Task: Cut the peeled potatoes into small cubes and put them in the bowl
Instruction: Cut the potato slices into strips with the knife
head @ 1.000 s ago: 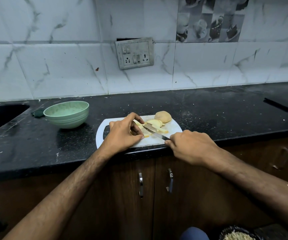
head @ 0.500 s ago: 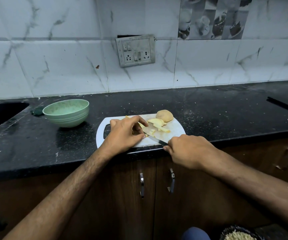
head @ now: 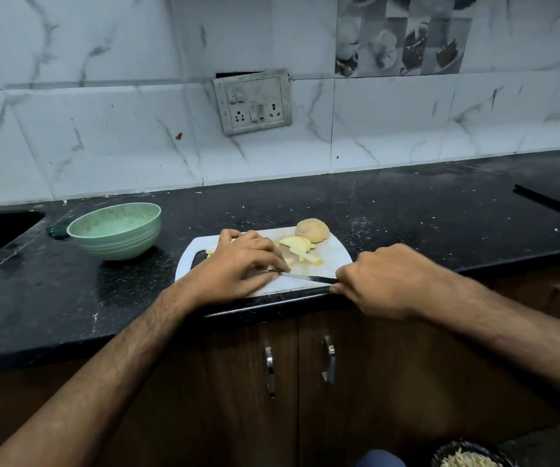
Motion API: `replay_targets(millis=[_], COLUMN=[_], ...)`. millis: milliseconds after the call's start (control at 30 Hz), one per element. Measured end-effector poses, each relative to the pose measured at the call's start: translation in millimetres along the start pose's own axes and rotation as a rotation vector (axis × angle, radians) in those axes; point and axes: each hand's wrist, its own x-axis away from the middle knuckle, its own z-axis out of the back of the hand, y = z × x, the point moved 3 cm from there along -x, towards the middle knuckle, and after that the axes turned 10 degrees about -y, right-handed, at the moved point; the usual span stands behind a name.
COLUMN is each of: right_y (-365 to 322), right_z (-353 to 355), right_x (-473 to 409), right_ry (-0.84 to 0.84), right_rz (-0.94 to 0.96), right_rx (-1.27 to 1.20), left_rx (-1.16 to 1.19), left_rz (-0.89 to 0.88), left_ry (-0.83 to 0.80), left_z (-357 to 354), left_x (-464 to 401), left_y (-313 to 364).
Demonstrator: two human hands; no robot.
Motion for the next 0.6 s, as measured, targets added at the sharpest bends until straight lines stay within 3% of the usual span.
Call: replay_targets(millis=[100,233,467,600], right_y=[28.8,69.3,66.4,44.8], right_z=[5.0,-0.7,-34.5,-45.7], right_x=[7.7,2.9,-58.6,-94.9], right_ry=[-0.066,-0.162,0.191,0.425], right_rz=[-0.016,-0.068,-0.038,-0.098], right_rx=[-0.012,-0.288,-1.194,-1.403], left_rx=[0.045,0.042,-0.102,-0.198], left_rz=[0.037,0.089,0.122,0.149], left_ry=[0.023,0.035,0.039,0.1], left_z=[-1.0,0.0,3.2,-0.2], left_x=[-0.4,-0.8,-17.5,-31.2], left_y=[-4.6,-9.4,-1.1,6.6])
